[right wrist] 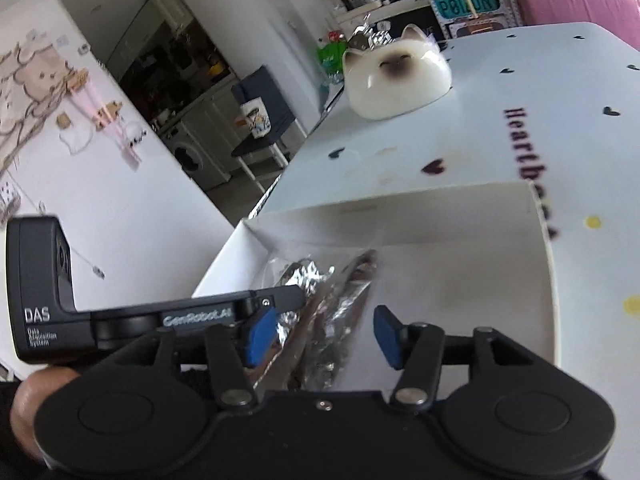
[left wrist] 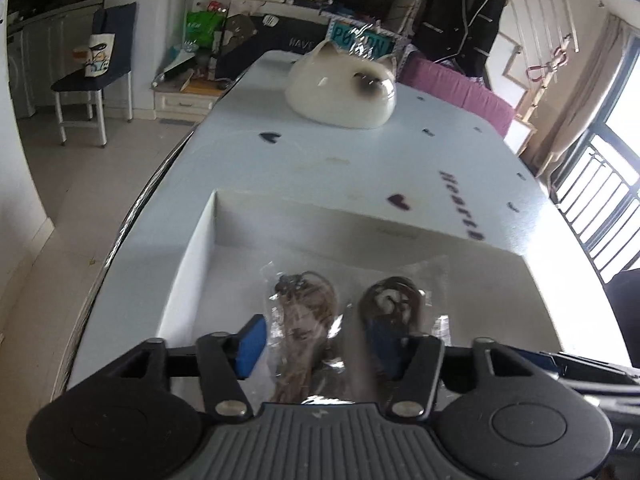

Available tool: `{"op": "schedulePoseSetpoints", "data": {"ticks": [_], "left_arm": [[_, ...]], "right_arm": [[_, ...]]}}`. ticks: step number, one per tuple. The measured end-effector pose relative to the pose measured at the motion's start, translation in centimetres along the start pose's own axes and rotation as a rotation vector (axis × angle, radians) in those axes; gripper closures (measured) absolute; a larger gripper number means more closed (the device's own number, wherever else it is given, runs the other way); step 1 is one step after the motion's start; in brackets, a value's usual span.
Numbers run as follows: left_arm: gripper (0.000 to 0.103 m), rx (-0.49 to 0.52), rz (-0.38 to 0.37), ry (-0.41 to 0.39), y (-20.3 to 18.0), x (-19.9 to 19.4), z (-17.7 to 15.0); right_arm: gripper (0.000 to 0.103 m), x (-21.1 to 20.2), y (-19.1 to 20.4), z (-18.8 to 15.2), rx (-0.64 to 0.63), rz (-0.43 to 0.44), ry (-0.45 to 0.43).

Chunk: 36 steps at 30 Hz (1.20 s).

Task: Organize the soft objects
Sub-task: 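Carry the strings bag with left tool while right tool carries the strap bag to the tray, then lower and release the strings bag with left tool while right tool releases the strap bag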

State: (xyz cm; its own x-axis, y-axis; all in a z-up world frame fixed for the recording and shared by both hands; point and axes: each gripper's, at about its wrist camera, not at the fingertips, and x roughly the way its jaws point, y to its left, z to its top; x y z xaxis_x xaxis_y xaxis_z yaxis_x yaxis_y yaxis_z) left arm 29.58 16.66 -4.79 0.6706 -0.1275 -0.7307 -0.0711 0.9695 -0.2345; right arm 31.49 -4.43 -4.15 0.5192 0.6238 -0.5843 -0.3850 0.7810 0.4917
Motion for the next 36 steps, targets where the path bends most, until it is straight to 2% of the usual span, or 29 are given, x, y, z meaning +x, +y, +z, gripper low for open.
{"op": "schedulePoseSetpoints", "data": {"ticks": [1, 3, 4, 7, 8, 12, 14, 19, 36], "left_arm": [[0.04, 0.004, -0.005, -0.009, -0.2, -0.2, 0.0], [0.04, 0.021, 0.0, -0.033, -0.7, -0.7, 0.0], [0.04, 0.029, -0.001, -0.043, -1.0, -1.0, 0.0], [0.044, 0.05, -0.001, -0.066, -1.5, -1.8, 0.0], [0.049, 0.066, 0.007, -0.073, -1.7, -2.1, 0.0], [0.061, 0.125, 0.053, -0.07, -2.2, -2.6, -0.3], [0.062, 0.133, 0.07, -0.068, -2.0, -2.7, -0.4], [0.062, 0.125, 0.083, -0.064, -1.1, -3.1, -0.3], [0.061, 0.142, 0.046, -0.093, -1.9, -6.6, -1.5]], "right_arm": [[0.047, -0.4, -0.2, 0.1, 0.006, 0.006, -0.008], [0.056, -1.0, -0.4, 0.3, 0.007, 0.007, -0.014], [0.067, -1.1, -0.4, 0.4, 0.0, 0.003, -0.008], [0.078, -0.8, -0.2, 0.3, -0.027, 0.005, 0.019], [0.082, -0.4, 0.0, 0.2, -0.038, 0.0, 0.036], [0.087, 1.5, 0.8, -0.4, -0.095, -0.018, 0.08], [0.09, 2.3, 1.4, -0.5, -0.124, -0.014, 0.087], [0.091, 2.9, 2.0, -0.2, -0.128, 0.002, 0.093], [0.079, -4.5, 3.0, -0.4, -0.174, -0.057, -0.049]]}}
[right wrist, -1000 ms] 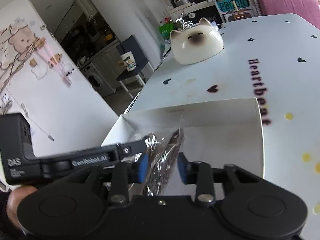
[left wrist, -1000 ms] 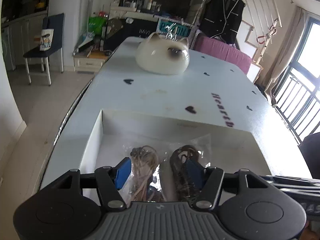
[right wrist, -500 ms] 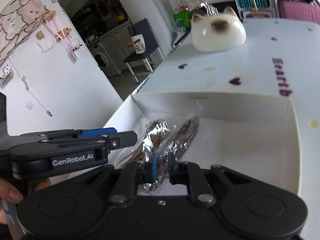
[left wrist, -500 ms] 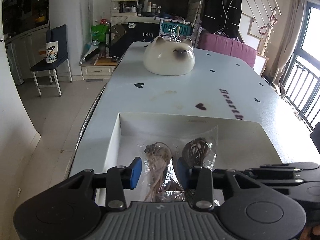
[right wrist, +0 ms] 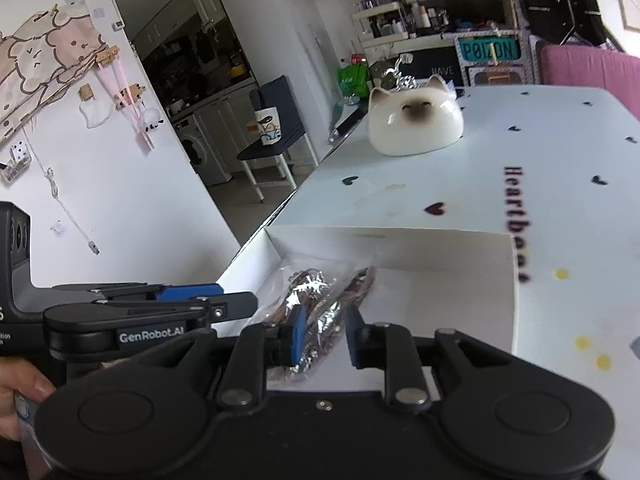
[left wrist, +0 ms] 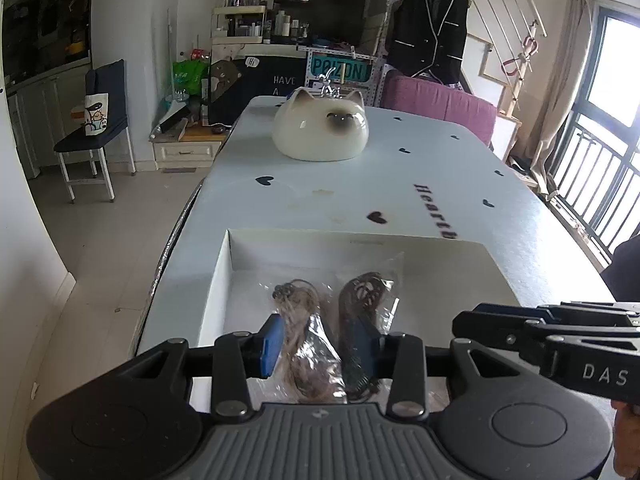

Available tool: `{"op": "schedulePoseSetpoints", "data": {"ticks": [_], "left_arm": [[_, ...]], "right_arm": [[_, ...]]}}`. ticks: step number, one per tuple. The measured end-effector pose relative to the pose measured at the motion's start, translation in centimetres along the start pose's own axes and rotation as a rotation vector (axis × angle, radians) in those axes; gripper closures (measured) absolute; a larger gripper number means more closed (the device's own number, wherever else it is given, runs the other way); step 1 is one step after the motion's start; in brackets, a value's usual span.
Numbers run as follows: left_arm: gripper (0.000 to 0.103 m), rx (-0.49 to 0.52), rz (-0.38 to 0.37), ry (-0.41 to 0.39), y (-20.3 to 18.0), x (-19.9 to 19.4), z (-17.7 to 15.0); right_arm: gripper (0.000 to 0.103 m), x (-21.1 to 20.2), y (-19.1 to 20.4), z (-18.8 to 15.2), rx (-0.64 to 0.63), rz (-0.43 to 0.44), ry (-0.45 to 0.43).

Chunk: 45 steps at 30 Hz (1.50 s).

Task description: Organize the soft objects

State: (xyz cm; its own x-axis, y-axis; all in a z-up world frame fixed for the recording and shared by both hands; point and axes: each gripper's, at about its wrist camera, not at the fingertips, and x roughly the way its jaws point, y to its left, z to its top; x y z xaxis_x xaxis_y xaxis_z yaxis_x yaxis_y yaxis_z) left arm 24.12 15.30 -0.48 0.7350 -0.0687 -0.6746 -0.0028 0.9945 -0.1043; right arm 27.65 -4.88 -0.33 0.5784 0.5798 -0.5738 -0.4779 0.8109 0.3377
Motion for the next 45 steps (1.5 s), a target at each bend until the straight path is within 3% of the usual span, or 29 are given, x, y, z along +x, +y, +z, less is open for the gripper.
{"op": "schedulePoseSetpoints", "data": {"ticks": [2, 6, 8, 11, 13, 17, 21, 29, 45], "left_arm": [[0.059, -0.001, -0.005, -0.005, -0.2, -0.6, -0.3], [0.046, -0.005, -0.015, -0.025, -0.4, -2.1, -0.8], [0.039, -0.009, -0.02, -0.036, -0.6, -2.9, -1.0], [0.029, -0.009, -0.021, -0.058, -0.8, -4.1, -1.4], [0.023, -0.009, -0.019, -0.075, -1.0, -5.1, -1.6], [0.008, -0.002, -0.009, -0.111, -1.4, -6.9, -2.0], [0.0, 0.007, -0.008, -0.158, -2.0, -8.9, -2.4], [0.0, 0.009, -0.015, -0.205, -2.9, -12.1, -4.1], [0.0, 0.045, -0.003, -0.276, -5.2, -15.7, -9.1]], "right_arm": [[0.076, -0.8, 0.1, -0.3, -0.007, -0.015, -0.013], [0.07, -2.7, 0.1, -0.7, -0.027, -0.046, -0.047], [0.058, -3.7, 0.3, -0.9, -0.033, -0.059, -0.065], [0.052, -5.1, 0.7, -1.3, -0.048, -0.089, -0.095], [0.041, -6.2, 0.8, -1.4, -0.052, -0.105, -0.116], [0.03, -8.2, 1.5, -2.0, -0.082, -0.145, -0.157], [0.021, -10.2, 1.9, -2.5, -0.089, -0.179, -0.197], [0.004, -14.1, 2.4, -4.2, -0.095, -0.244, -0.259], [0.0, -19.2, 1.6, -9.7, -0.1, -0.353, -0.328]]}}
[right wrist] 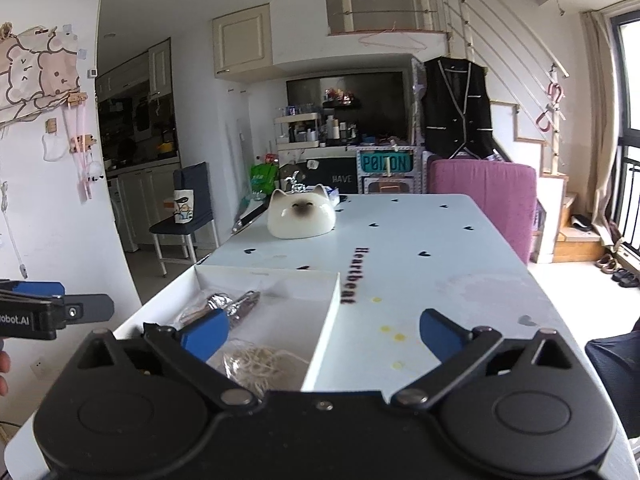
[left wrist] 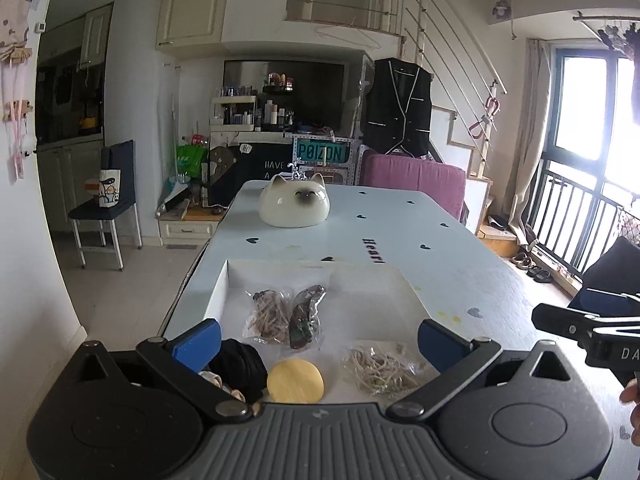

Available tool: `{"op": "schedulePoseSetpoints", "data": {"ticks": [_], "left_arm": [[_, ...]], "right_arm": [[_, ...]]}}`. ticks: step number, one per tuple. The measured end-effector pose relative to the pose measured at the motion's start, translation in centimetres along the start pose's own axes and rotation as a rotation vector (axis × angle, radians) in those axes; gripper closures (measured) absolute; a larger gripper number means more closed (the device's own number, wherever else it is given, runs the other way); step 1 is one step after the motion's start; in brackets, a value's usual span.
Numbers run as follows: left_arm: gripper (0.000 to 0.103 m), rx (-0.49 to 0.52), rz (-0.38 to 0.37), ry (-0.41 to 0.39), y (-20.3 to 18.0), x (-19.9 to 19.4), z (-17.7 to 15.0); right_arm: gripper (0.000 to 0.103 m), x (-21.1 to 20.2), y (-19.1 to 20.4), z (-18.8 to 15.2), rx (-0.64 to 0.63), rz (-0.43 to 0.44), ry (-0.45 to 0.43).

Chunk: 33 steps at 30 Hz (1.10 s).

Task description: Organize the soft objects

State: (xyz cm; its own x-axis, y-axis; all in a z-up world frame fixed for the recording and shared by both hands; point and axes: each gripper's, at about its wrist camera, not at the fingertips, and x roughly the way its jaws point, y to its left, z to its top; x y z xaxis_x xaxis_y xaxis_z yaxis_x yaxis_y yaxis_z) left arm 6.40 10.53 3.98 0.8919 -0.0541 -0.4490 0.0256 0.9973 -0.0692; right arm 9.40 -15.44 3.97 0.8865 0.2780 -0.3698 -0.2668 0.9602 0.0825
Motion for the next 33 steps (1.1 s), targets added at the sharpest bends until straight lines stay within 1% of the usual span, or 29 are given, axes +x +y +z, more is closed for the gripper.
{"op": "schedulePoseSetpoints", "data": {"ticks": [9, 15, 26, 33], "left_arm": [[0.0, 0.014, 0.001, -0.01, -0.7, -0.9, -1.8], [0.0, 0.03, -0.016, -0.006, -1.4, -1.1, -2.8], [0.0, 0.039, -0.011, -0.007, -2.0, -1.1, -3.7], [0.0, 0.04, -0.005, -0.004, -2.1, -1.1, -3.7]], "right_arm": [[0.0, -1.9, -0.5, -2.0, 0.01, -0.029, -0.014], [0.0, -2.4, -0.8, -3.2, 0.01, -0.039, -0.013], [0.0, -2.8, -0.9, -3.7, 0.007, -0.042, -0.014], [0.0, -3.0, -1.0, -3.8, 0.008, -0.039, -0.013]]}}
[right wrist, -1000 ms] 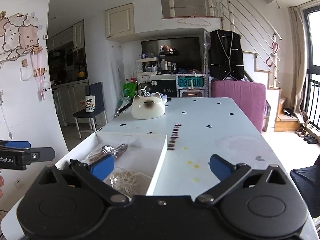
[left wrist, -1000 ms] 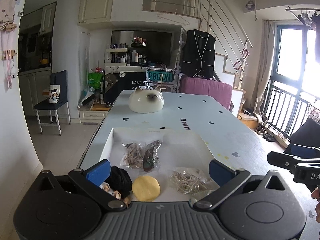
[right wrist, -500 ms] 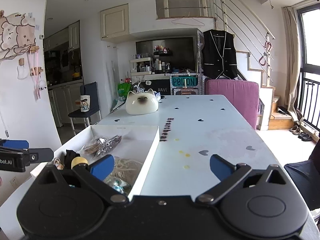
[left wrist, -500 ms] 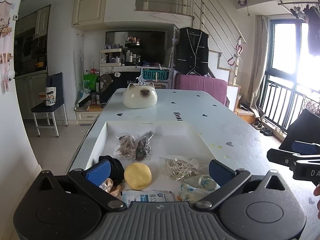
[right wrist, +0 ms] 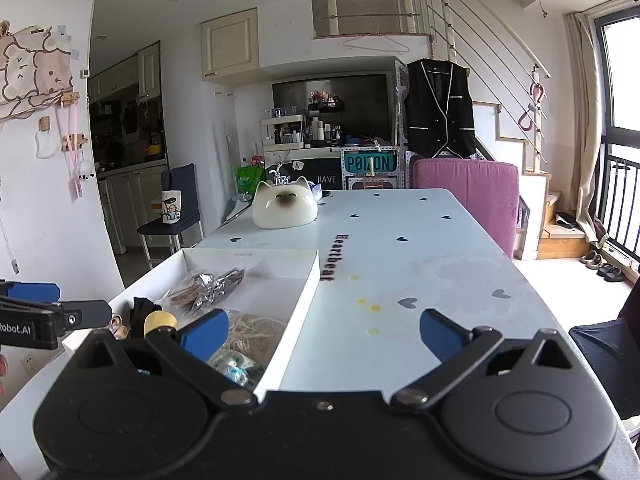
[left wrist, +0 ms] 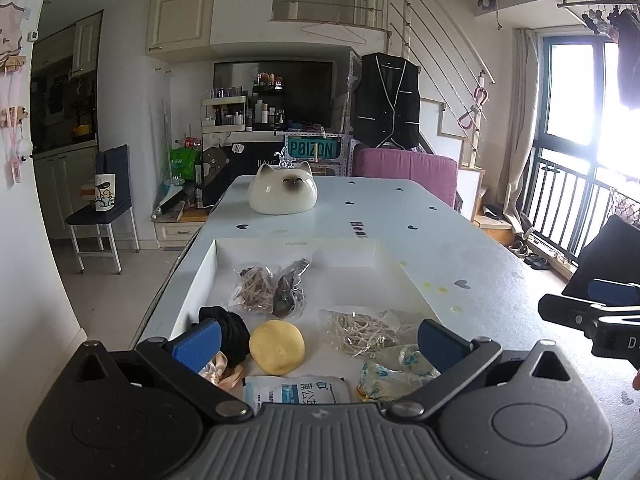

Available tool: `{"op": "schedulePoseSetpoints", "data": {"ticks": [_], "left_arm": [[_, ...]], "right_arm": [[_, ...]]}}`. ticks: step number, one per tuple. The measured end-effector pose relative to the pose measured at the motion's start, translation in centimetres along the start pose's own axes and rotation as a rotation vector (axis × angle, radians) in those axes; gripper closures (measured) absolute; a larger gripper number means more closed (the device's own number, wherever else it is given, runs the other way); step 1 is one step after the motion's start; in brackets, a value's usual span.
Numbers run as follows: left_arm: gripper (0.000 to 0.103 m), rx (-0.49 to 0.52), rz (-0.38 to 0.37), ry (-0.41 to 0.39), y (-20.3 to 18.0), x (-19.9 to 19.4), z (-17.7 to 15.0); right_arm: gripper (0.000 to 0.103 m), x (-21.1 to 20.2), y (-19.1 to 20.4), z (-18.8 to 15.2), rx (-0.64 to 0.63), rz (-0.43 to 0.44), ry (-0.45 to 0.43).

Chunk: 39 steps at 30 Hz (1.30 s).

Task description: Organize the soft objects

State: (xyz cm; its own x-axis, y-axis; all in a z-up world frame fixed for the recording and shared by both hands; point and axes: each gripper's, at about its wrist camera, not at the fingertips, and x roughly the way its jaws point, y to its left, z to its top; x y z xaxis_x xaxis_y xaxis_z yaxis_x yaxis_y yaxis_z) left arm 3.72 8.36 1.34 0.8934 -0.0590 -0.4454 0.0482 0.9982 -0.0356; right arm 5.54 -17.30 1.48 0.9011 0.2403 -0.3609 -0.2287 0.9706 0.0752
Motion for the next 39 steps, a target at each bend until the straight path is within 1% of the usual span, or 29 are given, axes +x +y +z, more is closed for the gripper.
{"op": "schedulePoseSetpoints", "data": {"ticks": [39], "left_arm": [[0.0, 0.008, -0.005, -0.004, -0.25, 0.15, -0.1]], "right_arm": [[0.0, -0.06, 0.25, -0.19, -0.001, 0.007, 0.004]]}}
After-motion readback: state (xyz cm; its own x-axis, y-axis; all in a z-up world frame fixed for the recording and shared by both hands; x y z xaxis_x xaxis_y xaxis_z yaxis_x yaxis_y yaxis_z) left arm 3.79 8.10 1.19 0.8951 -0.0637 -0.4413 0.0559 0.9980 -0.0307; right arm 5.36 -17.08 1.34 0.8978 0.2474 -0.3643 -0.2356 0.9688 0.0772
